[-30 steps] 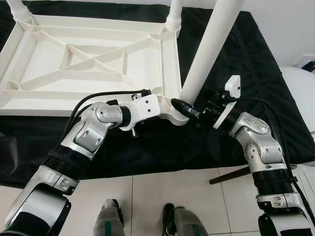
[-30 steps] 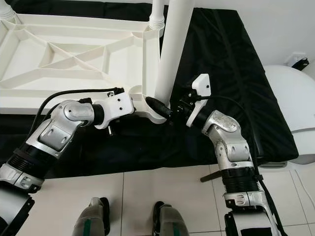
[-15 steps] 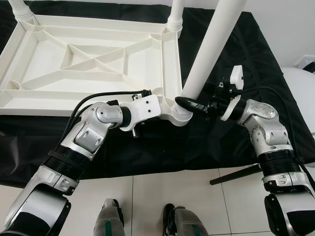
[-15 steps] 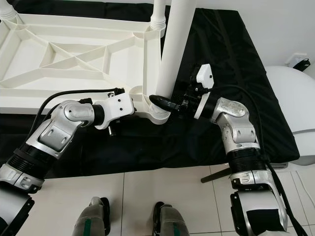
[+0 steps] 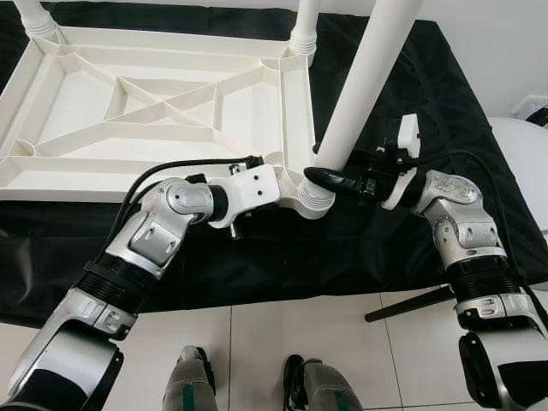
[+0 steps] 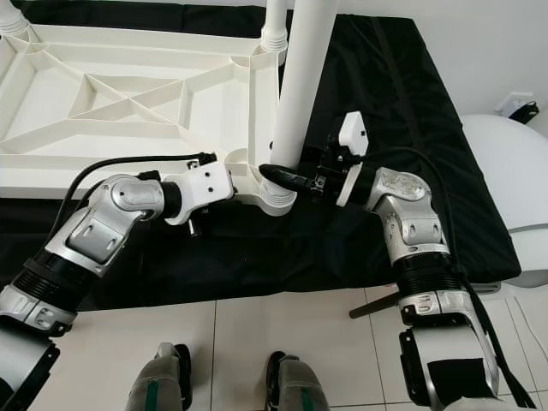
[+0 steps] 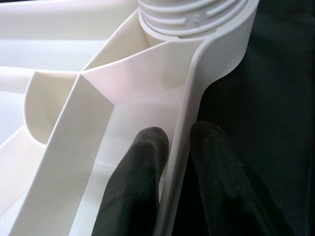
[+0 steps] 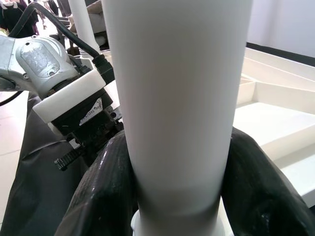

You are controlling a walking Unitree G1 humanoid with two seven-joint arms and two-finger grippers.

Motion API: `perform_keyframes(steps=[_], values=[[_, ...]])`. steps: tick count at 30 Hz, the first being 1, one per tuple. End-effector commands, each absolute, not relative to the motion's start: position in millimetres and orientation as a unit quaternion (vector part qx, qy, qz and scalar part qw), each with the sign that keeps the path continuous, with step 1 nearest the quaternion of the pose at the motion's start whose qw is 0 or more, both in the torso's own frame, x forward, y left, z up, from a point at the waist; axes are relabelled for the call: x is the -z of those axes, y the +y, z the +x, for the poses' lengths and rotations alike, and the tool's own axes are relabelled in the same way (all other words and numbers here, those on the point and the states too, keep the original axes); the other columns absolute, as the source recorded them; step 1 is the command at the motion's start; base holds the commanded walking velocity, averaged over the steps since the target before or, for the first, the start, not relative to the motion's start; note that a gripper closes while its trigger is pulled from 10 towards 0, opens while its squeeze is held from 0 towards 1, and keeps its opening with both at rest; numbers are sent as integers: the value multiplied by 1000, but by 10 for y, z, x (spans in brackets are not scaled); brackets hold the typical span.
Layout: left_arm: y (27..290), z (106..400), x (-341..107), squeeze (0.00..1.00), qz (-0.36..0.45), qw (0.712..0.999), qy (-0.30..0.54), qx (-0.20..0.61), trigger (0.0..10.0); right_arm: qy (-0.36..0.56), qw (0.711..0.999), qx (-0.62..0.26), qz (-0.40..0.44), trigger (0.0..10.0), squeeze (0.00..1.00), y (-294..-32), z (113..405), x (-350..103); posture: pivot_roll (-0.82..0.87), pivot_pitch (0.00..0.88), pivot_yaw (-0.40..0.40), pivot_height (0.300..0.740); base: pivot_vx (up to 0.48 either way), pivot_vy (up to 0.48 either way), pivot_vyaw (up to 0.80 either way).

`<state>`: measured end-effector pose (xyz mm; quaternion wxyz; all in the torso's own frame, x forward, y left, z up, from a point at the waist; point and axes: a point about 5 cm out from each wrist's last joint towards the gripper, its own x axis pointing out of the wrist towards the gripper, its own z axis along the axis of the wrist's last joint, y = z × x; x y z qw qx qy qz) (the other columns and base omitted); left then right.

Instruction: Building children table

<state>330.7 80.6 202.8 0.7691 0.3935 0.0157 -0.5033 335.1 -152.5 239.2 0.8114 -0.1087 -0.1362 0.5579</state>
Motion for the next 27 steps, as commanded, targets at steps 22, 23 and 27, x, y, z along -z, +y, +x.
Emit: perform_keyframes(steps=[22, 23, 27], values=[[765, 3284, -1989, 0, 400, 759, 16, 513, 10000, -187, 902, -389, -6, 0, 0, -1447, 3123, -2337, 67, 223, -27, 740, 0, 0, 0], [765, 3284, -1989, 0, 400, 759, 16, 513, 10000, -187, 902, -389, -6, 0, 0, -1447, 3123, -2337, 67, 223, -27, 740, 0, 0, 0], [762, 3283, -1990, 0, 399, 759, 15, 514, 10000, -185, 910, -372, 2, 0, 0, -1406, 3073, -2290, 67, 224, -28, 740, 0, 0, 0]])
